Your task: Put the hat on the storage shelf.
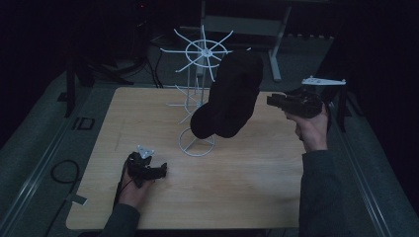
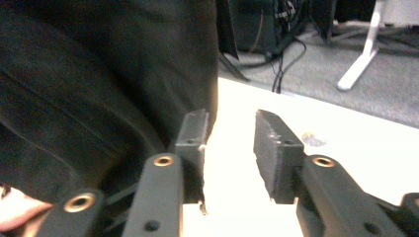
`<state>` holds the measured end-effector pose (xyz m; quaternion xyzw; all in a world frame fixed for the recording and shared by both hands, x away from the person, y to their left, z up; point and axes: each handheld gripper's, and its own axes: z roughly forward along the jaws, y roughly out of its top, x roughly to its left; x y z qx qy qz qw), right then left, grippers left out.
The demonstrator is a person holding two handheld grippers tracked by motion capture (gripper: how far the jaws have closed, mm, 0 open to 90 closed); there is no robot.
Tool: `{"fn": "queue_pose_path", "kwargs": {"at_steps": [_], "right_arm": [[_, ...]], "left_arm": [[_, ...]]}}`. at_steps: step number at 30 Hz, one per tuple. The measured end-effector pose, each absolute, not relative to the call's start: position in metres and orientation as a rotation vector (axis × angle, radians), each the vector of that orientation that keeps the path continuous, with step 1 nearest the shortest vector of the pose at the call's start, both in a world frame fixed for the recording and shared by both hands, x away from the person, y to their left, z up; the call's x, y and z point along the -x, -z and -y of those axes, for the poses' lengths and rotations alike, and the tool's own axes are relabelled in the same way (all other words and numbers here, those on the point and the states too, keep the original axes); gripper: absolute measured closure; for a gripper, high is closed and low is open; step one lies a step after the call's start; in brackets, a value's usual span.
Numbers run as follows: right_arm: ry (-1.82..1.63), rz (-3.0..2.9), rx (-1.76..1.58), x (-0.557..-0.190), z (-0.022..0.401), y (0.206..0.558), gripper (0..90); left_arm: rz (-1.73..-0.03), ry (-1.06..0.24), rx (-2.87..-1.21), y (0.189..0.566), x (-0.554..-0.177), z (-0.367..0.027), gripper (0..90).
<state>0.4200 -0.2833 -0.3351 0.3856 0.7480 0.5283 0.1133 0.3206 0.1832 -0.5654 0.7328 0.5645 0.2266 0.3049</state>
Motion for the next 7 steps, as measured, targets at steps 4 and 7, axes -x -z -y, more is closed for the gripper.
{"fn": "queue_pose_path", "kwargs": {"at_steps": [4, 7], "right_arm": [[-1.502, -2.225, -1.146, -0.419, 0.279, 0.346, 73.1], [-1.49, -2.239, -1.154, -0.419, 0.278, 0.352, 73.4]], "left_arm": [[-1.495, -0.601, -1.941, 0.565, -0.321, -0.183, 9.4], [-1.495, -0.6, -1.941, 0.565, -0.321, -0.183, 9.4]]}}
